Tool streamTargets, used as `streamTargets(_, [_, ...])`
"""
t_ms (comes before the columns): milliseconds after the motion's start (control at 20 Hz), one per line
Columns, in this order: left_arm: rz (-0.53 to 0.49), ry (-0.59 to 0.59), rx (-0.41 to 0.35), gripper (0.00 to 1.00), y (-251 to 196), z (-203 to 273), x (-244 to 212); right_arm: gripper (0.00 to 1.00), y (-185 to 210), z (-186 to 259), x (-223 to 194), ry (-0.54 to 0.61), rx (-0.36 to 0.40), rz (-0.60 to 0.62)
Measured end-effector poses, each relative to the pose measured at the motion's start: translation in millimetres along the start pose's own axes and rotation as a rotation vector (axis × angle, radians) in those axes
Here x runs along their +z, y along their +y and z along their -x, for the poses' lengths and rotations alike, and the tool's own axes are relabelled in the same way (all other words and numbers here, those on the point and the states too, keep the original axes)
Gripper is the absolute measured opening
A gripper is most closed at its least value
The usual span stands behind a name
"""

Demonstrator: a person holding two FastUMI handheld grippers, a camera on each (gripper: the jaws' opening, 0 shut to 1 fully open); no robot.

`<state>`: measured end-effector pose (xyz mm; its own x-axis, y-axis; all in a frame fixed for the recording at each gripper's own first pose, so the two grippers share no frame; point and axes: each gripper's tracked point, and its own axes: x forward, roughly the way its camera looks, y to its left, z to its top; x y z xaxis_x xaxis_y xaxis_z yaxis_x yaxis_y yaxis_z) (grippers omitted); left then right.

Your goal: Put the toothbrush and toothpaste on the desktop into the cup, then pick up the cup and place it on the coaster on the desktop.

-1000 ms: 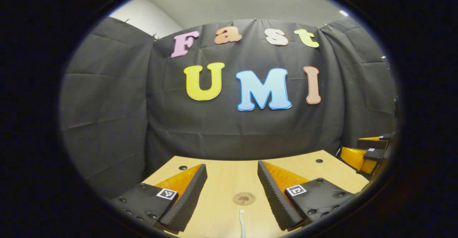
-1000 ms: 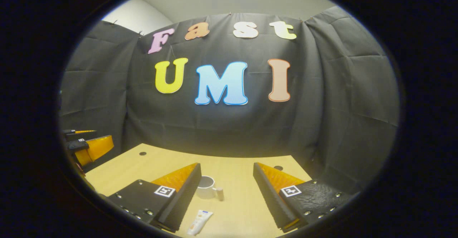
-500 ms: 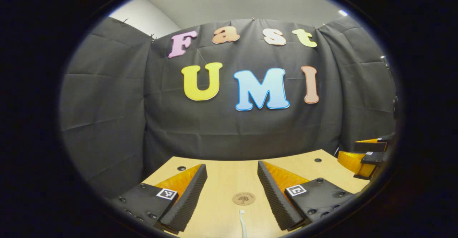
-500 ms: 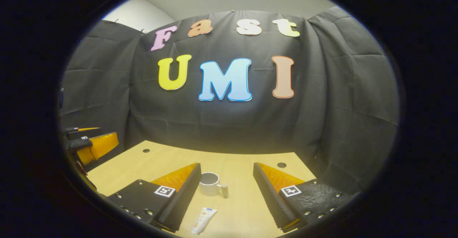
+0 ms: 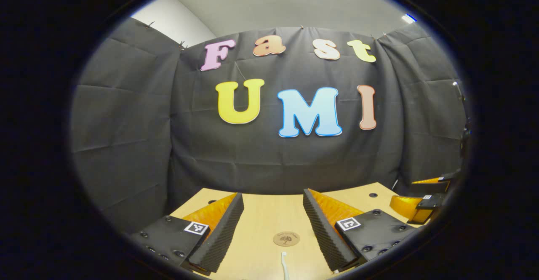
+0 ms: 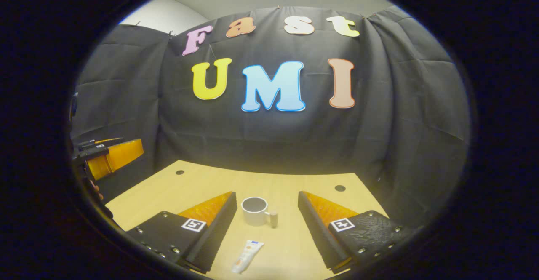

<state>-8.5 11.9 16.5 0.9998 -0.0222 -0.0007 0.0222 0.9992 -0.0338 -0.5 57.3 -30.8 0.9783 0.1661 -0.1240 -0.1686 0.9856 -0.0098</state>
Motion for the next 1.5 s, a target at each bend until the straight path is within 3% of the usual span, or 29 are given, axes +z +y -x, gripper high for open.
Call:
streamTargets(250, [-0.003,-0.015,0.114,0.94,41,24,7,0.92,30,-3,16,-0.042,0.086,0.038])
streamTargets(600, [0.029,0.003,0.260,0.95,81,85,-5,0.92,88,-5,11,-0.017,0.249,0.100])
streamTargets(650, [0.033,0.008,0.286,0.99,87,91,-6,0.92,95,-5,12,-0.015,0.273,0.114])
streamTargets(750, [0.044,0.016,0.326,0.94,100,106,-12,0.92,108,-5,9,0.003,0.317,0.139])
streamTargets(900, [0.032,0.036,0.367,0.94,107,123,-15,0.92,125,-1,-7,0.063,0.399,0.170])
streamTargets(950, [0.020,0.042,0.385,0.99,109,127,-16,0.92,131,0,-13,0.082,0.430,0.186])
streamTargets(1100, [0.015,0.056,0.427,0.94,113,142,-21,0.92,140,-2,-24,0.102,0.486,0.230])
streamTargets(1300, [0.019,0.052,0.439,0.94,117,127,-23,0.92,126,-12,-20,0.101,0.447,0.172])
streamTargets(1500, [0.005,0.043,0.355,0.95,90,85,-20,0.92,105,-20,-18,0.104,0.379,0.132])
